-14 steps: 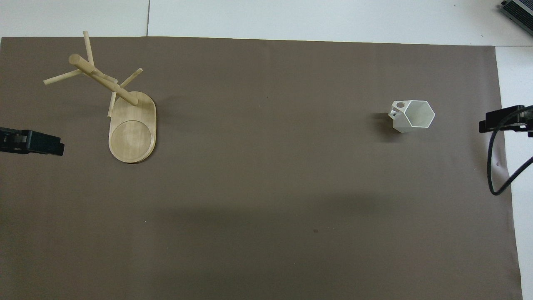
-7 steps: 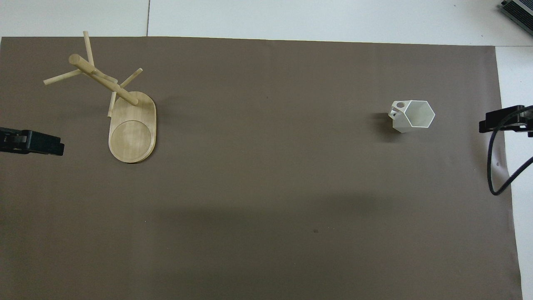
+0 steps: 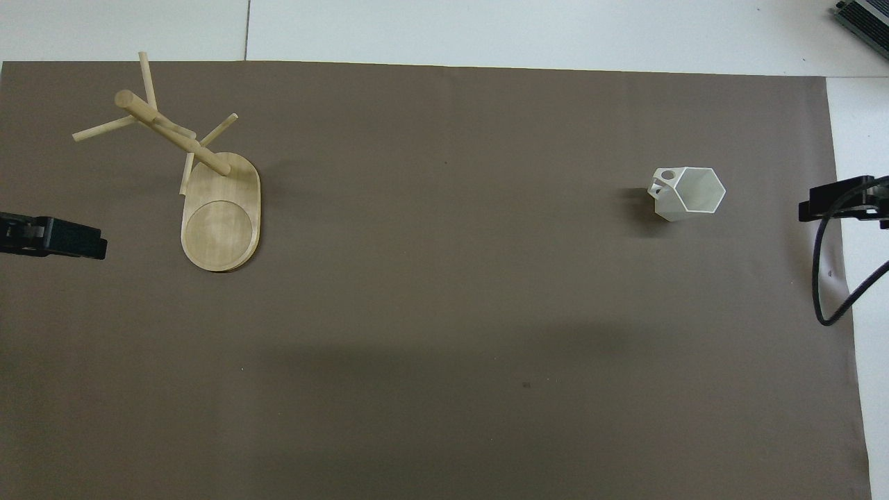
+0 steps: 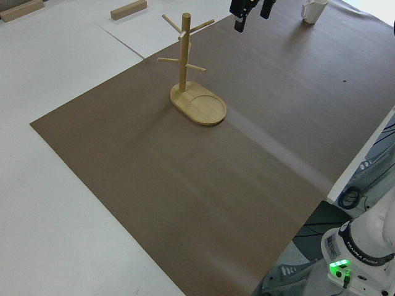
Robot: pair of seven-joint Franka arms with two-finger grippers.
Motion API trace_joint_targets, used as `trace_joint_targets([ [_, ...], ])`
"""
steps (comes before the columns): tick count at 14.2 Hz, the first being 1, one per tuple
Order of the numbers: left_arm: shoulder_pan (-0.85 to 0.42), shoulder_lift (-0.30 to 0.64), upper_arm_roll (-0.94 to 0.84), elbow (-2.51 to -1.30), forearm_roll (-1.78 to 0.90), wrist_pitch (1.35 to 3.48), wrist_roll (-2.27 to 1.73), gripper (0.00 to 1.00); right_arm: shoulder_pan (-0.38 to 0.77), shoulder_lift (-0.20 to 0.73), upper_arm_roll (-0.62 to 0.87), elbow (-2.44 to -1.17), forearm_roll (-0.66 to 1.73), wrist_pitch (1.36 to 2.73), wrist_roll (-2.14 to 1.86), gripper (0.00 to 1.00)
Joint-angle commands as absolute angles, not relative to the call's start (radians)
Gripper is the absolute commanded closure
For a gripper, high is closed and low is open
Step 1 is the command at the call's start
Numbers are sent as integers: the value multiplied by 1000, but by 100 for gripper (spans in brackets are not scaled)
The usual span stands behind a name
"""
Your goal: Hang cup on rack
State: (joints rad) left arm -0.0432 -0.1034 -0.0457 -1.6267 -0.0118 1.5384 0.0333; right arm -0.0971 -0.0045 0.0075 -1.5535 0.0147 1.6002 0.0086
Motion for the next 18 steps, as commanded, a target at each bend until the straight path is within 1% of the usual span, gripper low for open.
trace_joint_targets([
  [1, -40, -129, -48, -1654, 11, 1540, 34, 0, -103, -14, 11, -1560, 18, 1580, -8, 0],
  [14, -40, -129, -48, -1654, 11, 1539, 34, 0, -103, -14, 11, -1562, 18, 1588, -12, 0],
  [18, -40, -129, -48, -1654, 11, 1539, 35, 0, -103, -28, 11, -1598, 18, 1617, -9, 0],
])
